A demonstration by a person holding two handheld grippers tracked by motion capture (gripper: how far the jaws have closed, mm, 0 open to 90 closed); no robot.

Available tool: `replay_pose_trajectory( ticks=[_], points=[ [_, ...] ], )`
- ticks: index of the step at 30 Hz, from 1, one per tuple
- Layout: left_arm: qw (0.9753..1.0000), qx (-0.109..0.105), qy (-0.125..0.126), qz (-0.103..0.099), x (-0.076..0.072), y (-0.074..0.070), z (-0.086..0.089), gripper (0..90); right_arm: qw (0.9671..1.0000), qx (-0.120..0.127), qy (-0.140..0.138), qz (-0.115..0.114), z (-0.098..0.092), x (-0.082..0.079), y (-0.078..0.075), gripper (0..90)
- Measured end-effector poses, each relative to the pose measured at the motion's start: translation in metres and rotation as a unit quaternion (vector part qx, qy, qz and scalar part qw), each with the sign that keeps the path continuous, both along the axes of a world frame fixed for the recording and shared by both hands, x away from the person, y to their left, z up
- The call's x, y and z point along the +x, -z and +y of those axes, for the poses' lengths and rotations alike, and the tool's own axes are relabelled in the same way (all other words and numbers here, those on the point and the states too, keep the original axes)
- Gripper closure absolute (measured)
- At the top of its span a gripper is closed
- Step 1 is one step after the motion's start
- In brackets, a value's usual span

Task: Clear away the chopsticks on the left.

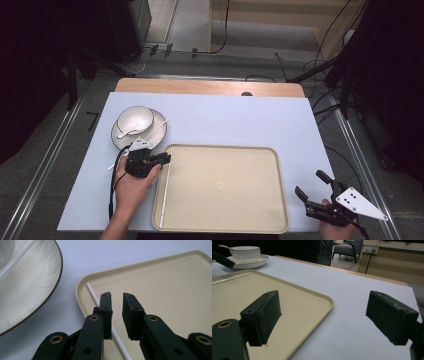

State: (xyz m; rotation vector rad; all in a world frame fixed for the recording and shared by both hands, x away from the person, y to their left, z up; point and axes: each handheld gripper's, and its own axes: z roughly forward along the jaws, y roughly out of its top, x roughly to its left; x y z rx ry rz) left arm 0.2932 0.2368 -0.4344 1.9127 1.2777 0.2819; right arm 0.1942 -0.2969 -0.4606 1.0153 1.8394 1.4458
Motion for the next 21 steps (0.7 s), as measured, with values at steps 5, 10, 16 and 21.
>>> replay_pose_trajectory(
  ticks=[5,10,16,21],
  points=[
    [0.9999,-0.002,-0.007,-0.014,0.000,-0.007,0.014,72.4,1.0000,0.000,0.000,0.000,0.000,0.000,0.000,13.1],
    [0.9994,0.019,-0.016,-0.026,-0.001,-0.014,0.032,72.0,1.0000,-0.002,0.000,-0.003,0.001,0.000,-0.001,13.0],
    [0.9979,0.029,-0.043,-0.038,0.000,-0.019,0.055,75.1,1.0000,-0.003,0.001,-0.004,0.000,0.000,-0.001,13.1],
    [0.9962,0.036,-0.070,-0.037,0.003,-0.022,0.074,78.6,1.0000,-0.004,0.001,-0.005,0.000,-0.001,-0.002,13.1]
  ],
)
